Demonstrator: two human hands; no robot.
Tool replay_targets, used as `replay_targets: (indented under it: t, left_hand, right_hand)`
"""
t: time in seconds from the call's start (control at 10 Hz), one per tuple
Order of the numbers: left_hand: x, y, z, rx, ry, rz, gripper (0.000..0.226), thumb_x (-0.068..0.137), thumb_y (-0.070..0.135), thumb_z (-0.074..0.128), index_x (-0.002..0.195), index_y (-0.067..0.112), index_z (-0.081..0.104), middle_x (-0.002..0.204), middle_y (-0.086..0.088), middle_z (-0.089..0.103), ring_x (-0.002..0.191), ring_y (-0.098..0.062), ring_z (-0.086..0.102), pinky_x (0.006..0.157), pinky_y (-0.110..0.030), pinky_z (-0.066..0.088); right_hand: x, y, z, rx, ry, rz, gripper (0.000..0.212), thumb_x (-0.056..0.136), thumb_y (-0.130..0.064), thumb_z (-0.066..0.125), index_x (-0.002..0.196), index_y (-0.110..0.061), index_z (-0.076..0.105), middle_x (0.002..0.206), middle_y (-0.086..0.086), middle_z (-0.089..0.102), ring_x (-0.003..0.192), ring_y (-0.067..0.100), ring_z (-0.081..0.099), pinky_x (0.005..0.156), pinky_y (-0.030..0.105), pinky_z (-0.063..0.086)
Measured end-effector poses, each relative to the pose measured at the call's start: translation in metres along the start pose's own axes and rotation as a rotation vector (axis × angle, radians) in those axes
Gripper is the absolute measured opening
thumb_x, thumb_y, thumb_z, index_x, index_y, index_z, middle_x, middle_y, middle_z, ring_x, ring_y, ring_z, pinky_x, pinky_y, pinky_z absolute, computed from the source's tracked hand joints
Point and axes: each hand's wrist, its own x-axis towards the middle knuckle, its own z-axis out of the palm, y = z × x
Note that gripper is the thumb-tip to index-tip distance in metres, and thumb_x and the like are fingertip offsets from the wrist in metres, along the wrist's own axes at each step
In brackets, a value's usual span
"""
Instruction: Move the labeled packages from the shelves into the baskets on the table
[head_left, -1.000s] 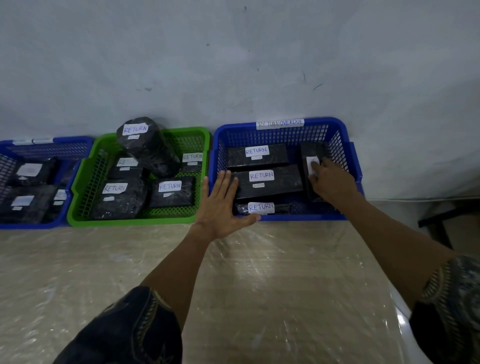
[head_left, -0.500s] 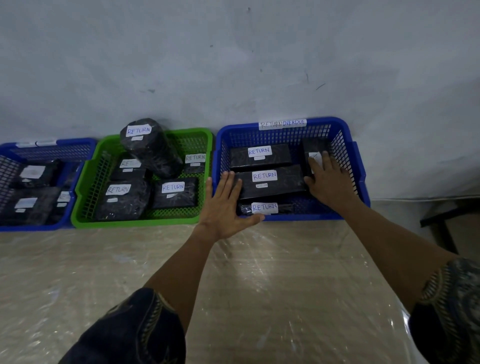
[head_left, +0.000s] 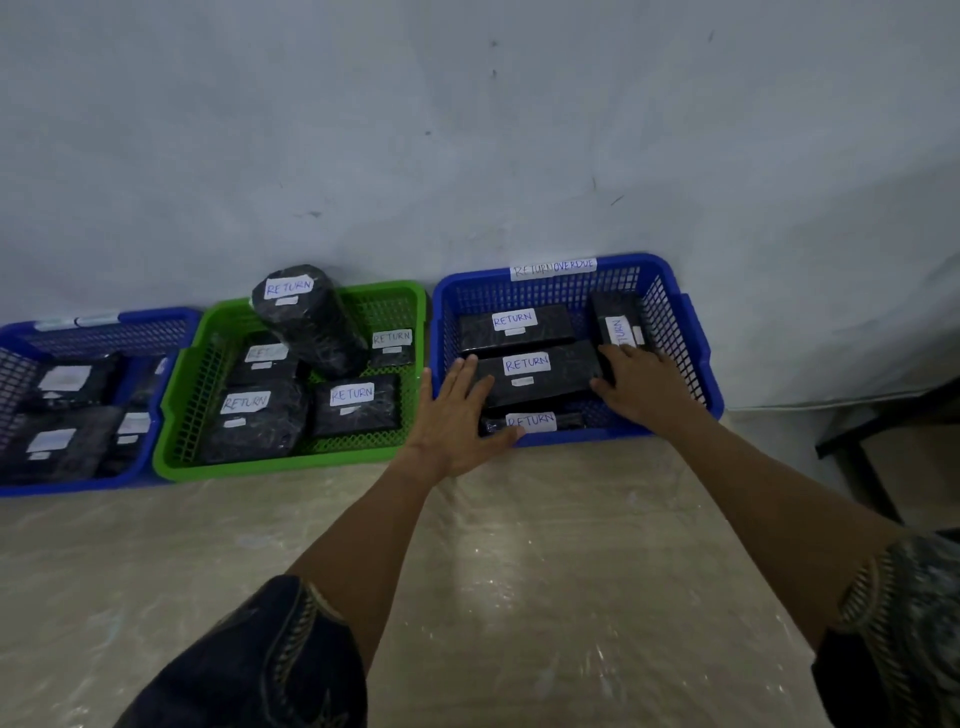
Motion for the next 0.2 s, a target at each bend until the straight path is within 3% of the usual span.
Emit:
replay_targets:
  t: [0.1,0.2]
  left_hand:
    - [-0.004,-0.006,-0.014,-0.017,0.035,0.04,0.08,0.088,0.064,0.047,0.15,0.019,0.024,0.161,-0.005,0.013,0.148,-0.021,0.01,0.12,-0.047,0.001]
    - [-0.016,-0.012,-0.03,-0.09,0.034,0.056,0.064,0.087,0.049,0.06,0.139,0.017,0.043,0.144,-0.008,0.043,0.13,-0.028,0.043,0.108,-0.04,0.034]
  right_hand:
    - [-0.012,-0.006,-0.009,-0.012,0.042,0.01,0.049,0.091,-0.04,0.052,0.132,-0.013,0.045,0.122,0.012,0.06,0.11,0.032,0.057,0.097,0.044,0.043]
    - [-0.027,-0.014,-0.019,-0.02,0.065,0.035,0.048,0.09,-0.038,0.055,0.13,-0.013,0.045,0.118,0.014,0.061,0.106,0.033,0.059,0.09,0.043,0.047]
